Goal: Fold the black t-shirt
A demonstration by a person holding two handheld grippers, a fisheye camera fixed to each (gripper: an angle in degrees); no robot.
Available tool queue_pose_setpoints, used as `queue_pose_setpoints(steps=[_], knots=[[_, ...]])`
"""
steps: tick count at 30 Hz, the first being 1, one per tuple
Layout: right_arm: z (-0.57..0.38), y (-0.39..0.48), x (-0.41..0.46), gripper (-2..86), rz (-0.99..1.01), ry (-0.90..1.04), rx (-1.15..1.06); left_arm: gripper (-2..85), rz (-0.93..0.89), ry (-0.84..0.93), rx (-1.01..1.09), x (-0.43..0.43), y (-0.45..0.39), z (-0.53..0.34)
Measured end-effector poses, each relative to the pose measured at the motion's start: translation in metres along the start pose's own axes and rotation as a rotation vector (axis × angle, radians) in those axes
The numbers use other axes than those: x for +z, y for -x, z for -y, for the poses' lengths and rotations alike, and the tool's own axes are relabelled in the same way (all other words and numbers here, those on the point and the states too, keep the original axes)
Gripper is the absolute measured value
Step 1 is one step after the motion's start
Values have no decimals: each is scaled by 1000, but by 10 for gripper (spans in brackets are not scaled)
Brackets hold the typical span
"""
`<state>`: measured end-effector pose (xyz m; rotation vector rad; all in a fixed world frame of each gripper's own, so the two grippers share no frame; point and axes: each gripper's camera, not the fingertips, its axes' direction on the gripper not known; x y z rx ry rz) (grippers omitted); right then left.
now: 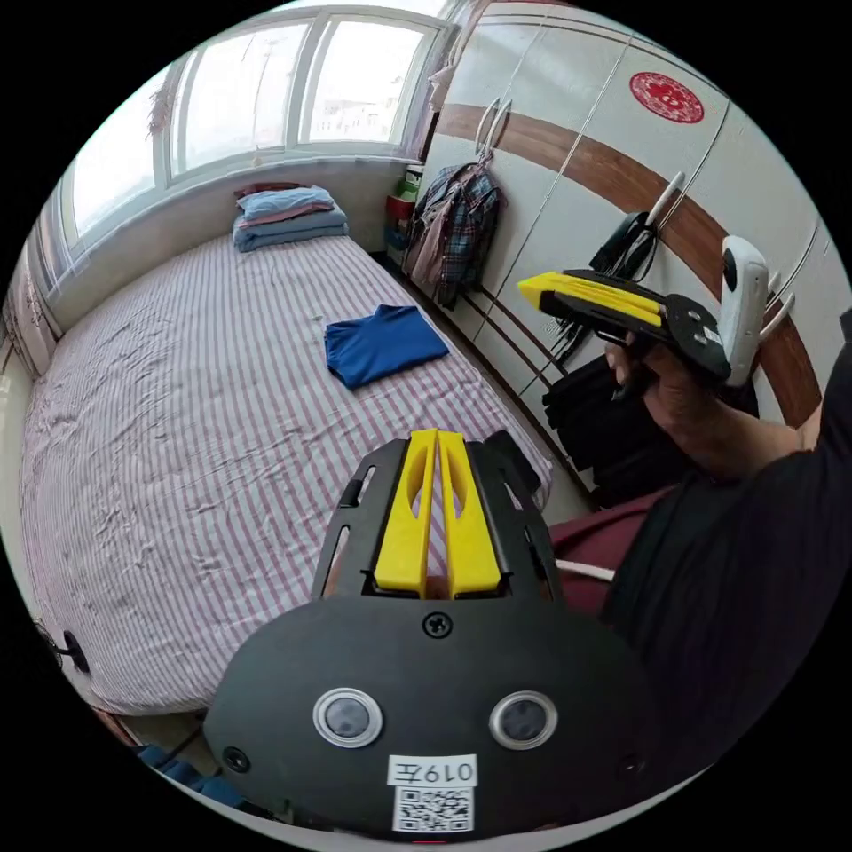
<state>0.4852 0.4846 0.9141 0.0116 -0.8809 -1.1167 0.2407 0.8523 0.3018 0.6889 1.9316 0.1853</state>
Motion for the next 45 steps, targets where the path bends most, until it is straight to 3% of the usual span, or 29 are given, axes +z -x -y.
queue_pose_setpoints(steps=[6, 10, 20, 26, 28, 31, 42, 45], knots=[[-29, 47, -82, -9, 212, -139, -202, 7, 53, -52, 3, -70, -70, -26], [-34, 63, -123, -9, 314, -141, -240, 7, -24, -12, 5, -105, -113, -31], [-52, 70, -224, -10, 454, -174, -371, 6, 178, -49, -2, -223, -215, -41], [-61, 64, -286, -8, 474, -225, -385, 6, -16, 8, -88, -281, -255, -57], [-66, 67, -315, -8, 417, -264, -355, 6, 28, -73, -29, -310, -272, -67], [-66, 78, -346, -8, 389, -247, -315, 6, 237, -174, -31, -357, -299, -84], [-29, 173, -472, -9, 593, -458, -196, 7, 249, -274, -143, -540, -316, -201], [-8, 221, -504, -10, 539, -426, -281, 7, 284, -376, -116, -605, -321, -247]])
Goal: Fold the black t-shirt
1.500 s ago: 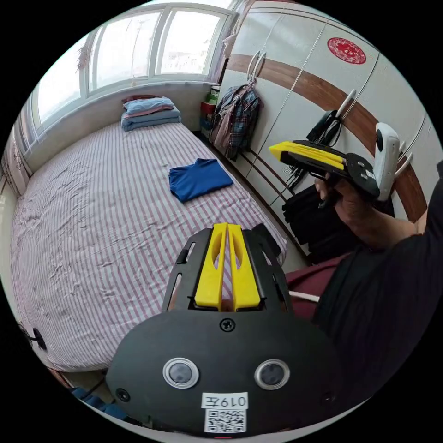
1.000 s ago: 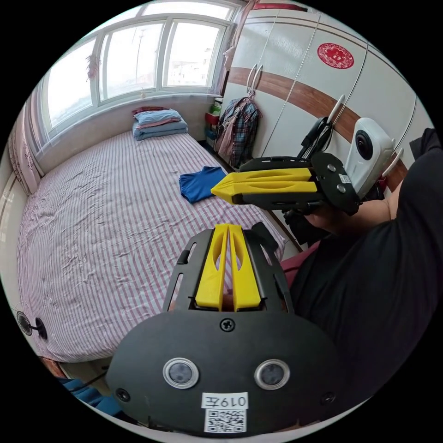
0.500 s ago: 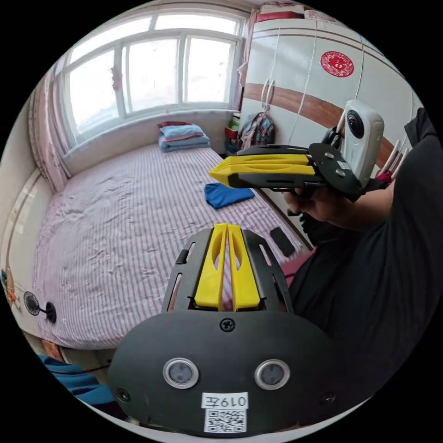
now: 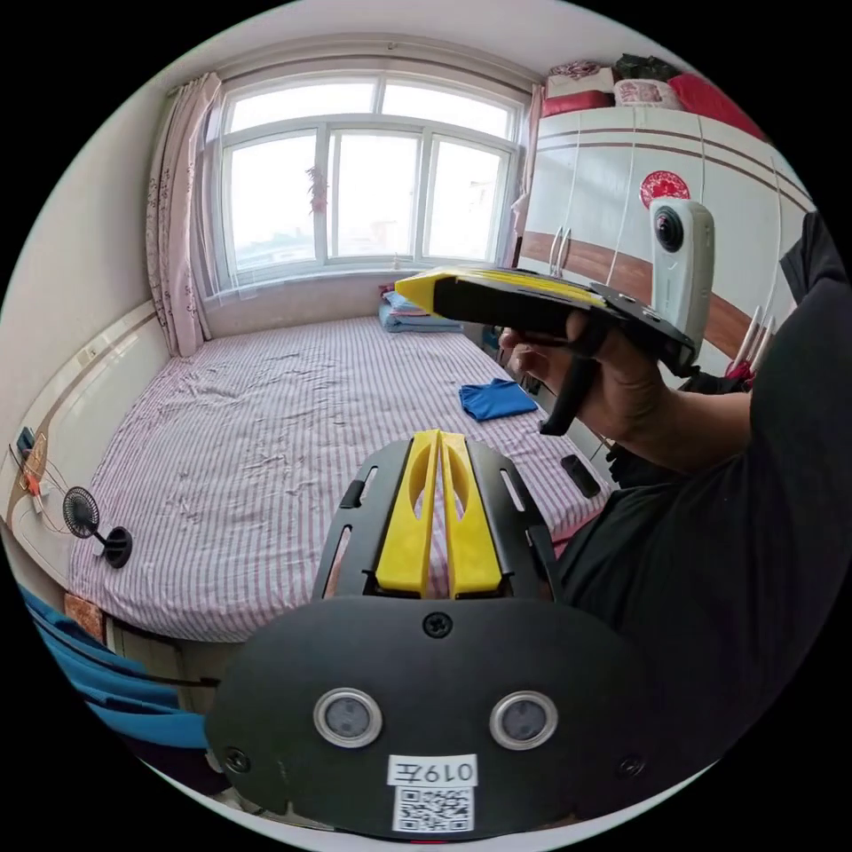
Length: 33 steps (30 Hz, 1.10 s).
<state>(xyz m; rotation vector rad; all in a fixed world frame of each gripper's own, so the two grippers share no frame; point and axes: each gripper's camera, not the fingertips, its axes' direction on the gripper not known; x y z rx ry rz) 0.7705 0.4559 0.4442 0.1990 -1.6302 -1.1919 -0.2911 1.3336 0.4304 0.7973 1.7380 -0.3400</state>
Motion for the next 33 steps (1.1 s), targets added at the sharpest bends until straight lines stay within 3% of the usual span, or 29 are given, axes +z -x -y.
queue_pose_setpoints(steps=[12, 24, 33], knots=[[126, 108, 12, -10, 181, 48, -74, 7, 72, 27, -128, -226, 57, -27], [265, 139, 97, -10, 839, 165, -99, 10, 232, 36, -611, -375, 99, -33], [363, 212, 104, -9, 1182, 124, -304, 8, 702, -169, -1009, -534, 86, -60]])
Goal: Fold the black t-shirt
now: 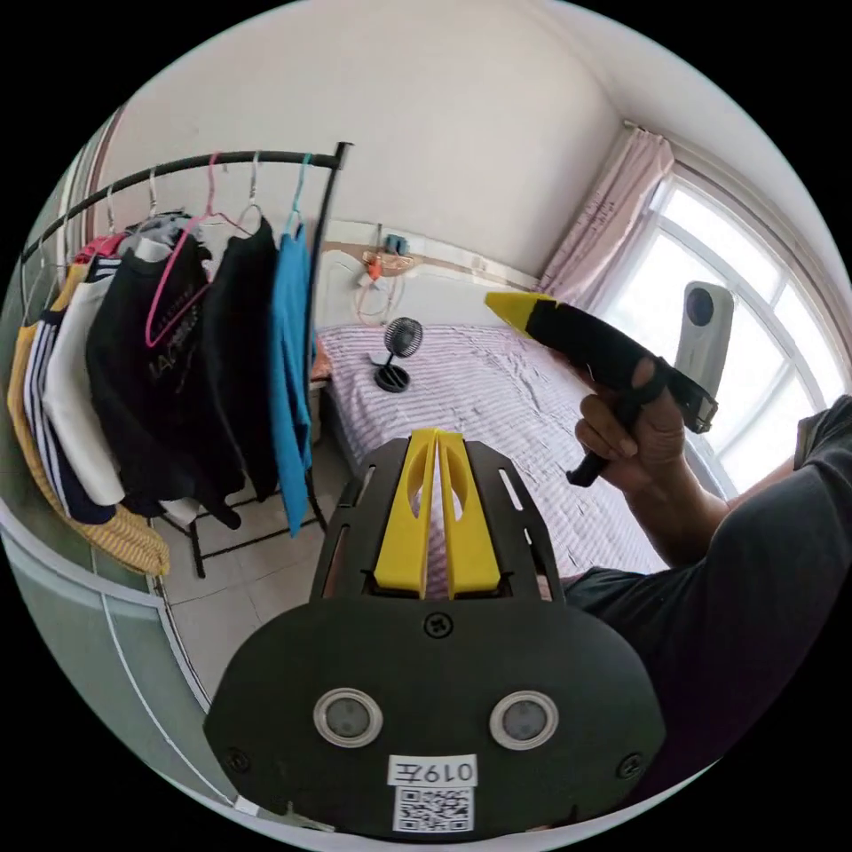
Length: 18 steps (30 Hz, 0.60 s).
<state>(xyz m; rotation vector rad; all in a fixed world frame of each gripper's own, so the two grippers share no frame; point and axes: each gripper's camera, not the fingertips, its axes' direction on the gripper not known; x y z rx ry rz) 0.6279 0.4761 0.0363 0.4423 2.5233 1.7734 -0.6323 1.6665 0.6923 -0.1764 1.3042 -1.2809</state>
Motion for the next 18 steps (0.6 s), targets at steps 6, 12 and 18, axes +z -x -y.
queue_pose_setpoints(steps=[6, 12, 18], knots=[[60, 38, 35, 17, 64, 10, -51, 8, 30, -34, -60, -73, 54, 24], [121, 70, 83, 36, -93, -8, 4, 7, -22, -10, 9, -119, 112, 57], [208, 92, 141, 76, -367, 12, 98, 8, -35, -23, 168, -187, 173, 87]])
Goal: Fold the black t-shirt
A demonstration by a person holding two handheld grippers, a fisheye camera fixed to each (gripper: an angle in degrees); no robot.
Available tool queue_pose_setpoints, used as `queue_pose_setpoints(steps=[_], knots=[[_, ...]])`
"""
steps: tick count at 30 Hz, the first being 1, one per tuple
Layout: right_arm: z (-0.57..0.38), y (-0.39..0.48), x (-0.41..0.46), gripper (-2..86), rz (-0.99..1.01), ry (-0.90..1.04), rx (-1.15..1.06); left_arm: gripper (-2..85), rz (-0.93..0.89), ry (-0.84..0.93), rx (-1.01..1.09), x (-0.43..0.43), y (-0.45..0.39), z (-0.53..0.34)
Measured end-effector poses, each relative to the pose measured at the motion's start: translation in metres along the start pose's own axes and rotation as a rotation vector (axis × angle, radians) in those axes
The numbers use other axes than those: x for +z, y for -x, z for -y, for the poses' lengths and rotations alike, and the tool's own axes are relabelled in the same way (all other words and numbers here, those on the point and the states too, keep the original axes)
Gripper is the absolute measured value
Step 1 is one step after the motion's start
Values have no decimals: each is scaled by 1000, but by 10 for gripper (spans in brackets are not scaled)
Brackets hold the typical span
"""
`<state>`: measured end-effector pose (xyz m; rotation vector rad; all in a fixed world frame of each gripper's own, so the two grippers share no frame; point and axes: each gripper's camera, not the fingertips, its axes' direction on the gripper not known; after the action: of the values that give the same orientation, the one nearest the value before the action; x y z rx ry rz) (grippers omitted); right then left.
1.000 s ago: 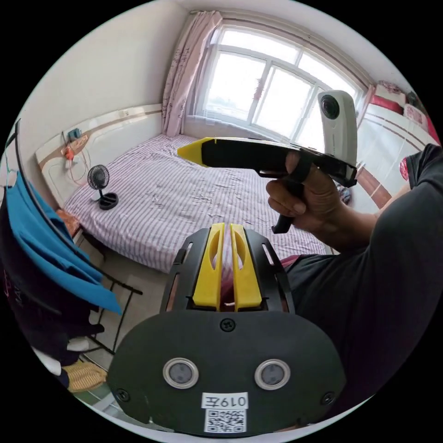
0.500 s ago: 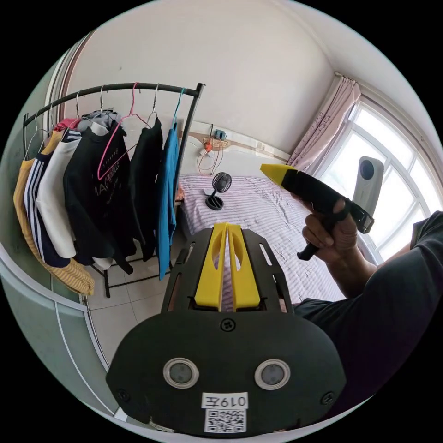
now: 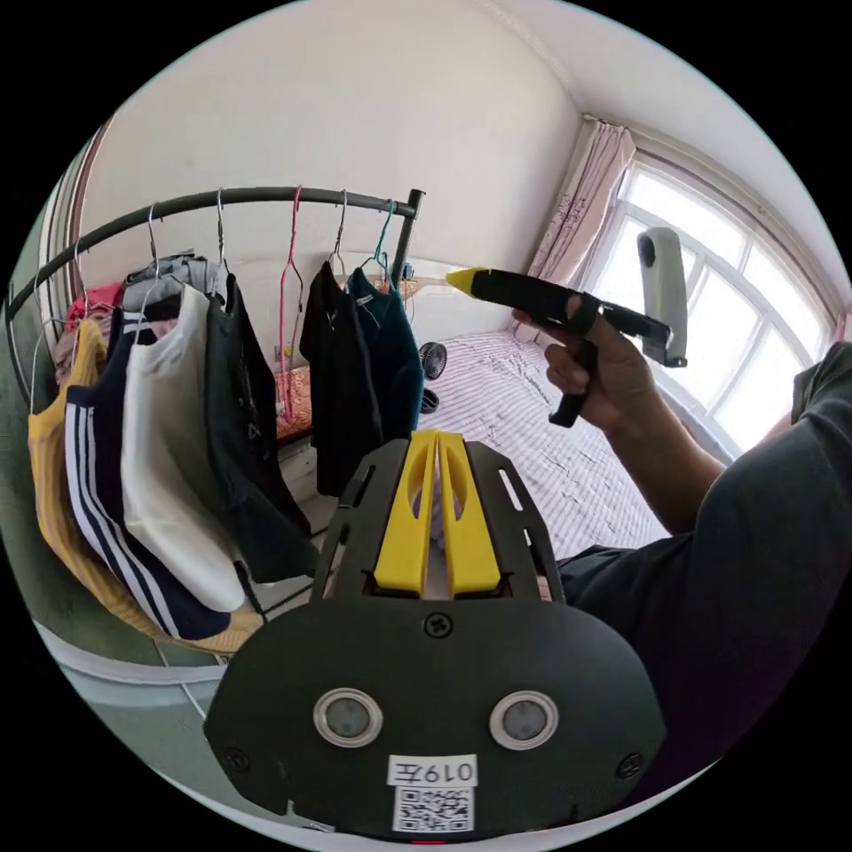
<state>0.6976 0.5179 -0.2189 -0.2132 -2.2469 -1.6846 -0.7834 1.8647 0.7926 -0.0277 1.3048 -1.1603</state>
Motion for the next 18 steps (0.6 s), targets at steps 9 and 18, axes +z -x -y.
queue_pose_setpoints(steps=[9, 18], knots=[[77, 70, 73, 98, -296, 159, 53, 7, 47, 35, 190, -69, 63, 8], [108, 107, 144, 86, -449, 353, 110, 7, -45, -24, 110, -104, 112, 38]])
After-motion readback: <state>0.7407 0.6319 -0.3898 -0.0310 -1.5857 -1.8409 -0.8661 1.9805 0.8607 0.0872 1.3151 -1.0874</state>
